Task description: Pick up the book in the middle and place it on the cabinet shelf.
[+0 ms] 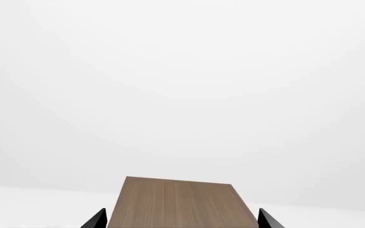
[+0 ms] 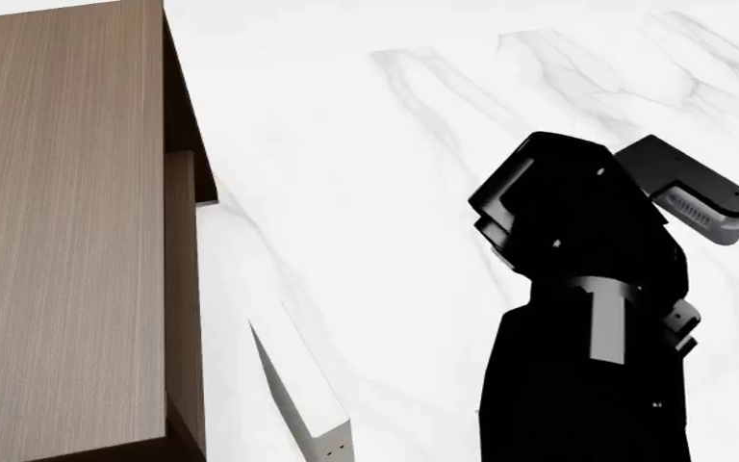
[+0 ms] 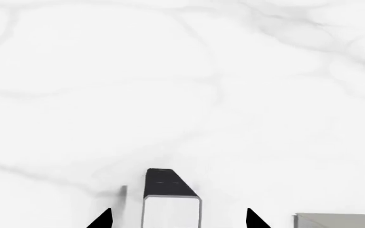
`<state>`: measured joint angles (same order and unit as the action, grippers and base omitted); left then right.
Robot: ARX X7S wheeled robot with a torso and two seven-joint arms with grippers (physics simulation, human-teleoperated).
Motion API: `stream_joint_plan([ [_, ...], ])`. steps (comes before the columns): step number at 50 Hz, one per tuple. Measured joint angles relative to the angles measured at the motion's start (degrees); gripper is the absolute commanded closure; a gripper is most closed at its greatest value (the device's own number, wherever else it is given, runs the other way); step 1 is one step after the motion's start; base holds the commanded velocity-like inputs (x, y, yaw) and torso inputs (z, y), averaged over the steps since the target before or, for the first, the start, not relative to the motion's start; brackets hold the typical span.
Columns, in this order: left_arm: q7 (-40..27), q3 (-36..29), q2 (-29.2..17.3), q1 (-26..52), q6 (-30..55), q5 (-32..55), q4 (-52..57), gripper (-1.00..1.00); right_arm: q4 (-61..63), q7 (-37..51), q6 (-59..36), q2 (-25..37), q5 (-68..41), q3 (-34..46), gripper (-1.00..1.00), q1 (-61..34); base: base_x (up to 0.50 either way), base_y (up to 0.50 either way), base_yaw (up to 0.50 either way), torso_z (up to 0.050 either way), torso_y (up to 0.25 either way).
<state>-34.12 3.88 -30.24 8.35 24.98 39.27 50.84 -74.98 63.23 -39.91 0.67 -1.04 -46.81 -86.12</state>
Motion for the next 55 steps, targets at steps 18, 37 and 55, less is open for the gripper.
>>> stream_joint_plan([
  [18, -0.06, -0.56, -0.10, -0.03, -0.40, -0.23, -0.31, -1.00, -0.01, -3.22, 2.12, -0.07, 0.13, -0.54, -1.00, 2.09, 0.00, 0.00, 0.00, 0.000, 0.000],
  [37, -0.08, -0.90, -0.32, -0.39, -0.89, -0.40, -0.50, -1.00, -0.03, -3.84, 6.15, -0.11, -0.14, -1.56, 1.00, 2.90, 0.00, 0.00, 0.00, 0.000, 0.000],
  [55, -0.15, -1.37, -0.50, -0.42, -1.18, -0.52, -0.69, -1.00, 3.26, -21.02, 33.48, -0.66, -32.82, 25.73, 1.00, 0.94, 0.00, 0.00, 0.00, 0.000, 0.000],
])
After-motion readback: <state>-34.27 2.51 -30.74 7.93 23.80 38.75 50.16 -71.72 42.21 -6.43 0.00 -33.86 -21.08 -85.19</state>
